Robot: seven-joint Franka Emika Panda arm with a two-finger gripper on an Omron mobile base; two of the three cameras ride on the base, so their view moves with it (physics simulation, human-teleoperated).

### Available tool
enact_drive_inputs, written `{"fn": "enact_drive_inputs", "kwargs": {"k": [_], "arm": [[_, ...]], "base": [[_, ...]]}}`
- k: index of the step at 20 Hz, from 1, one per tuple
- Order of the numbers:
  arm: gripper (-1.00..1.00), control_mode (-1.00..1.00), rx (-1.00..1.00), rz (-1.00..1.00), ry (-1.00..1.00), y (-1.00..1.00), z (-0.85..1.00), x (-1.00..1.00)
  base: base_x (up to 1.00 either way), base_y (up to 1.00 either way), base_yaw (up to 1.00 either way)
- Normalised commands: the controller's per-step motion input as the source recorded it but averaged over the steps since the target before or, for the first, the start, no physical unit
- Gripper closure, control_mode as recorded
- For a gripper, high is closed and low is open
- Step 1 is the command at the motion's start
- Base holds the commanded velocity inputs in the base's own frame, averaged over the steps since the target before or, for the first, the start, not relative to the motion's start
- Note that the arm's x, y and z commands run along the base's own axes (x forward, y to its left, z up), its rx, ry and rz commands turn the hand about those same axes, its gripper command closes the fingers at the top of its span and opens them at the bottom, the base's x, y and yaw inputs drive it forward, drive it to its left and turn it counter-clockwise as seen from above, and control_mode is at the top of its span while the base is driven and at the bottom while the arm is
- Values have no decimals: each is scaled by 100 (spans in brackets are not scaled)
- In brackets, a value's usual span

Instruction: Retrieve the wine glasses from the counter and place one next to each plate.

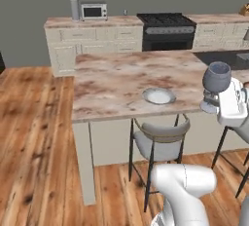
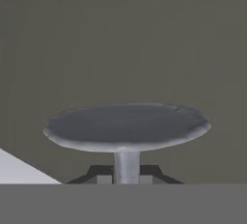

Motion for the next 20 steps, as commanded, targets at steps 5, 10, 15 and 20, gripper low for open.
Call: {"fn": "enact_drive_inputs", "kwargs": {"k": [5,10,15,20], "arm": [[100,100,0,0,0,0,0,0],[100,100,0,0,0,0,0,0],[100,100,0,0,0,0,0,0],[100,100,0,0,0,0,0,0]], "base": [[-30,-100,2],[64,-31,-25],[96,16,-16],[90,-9,11]]}}
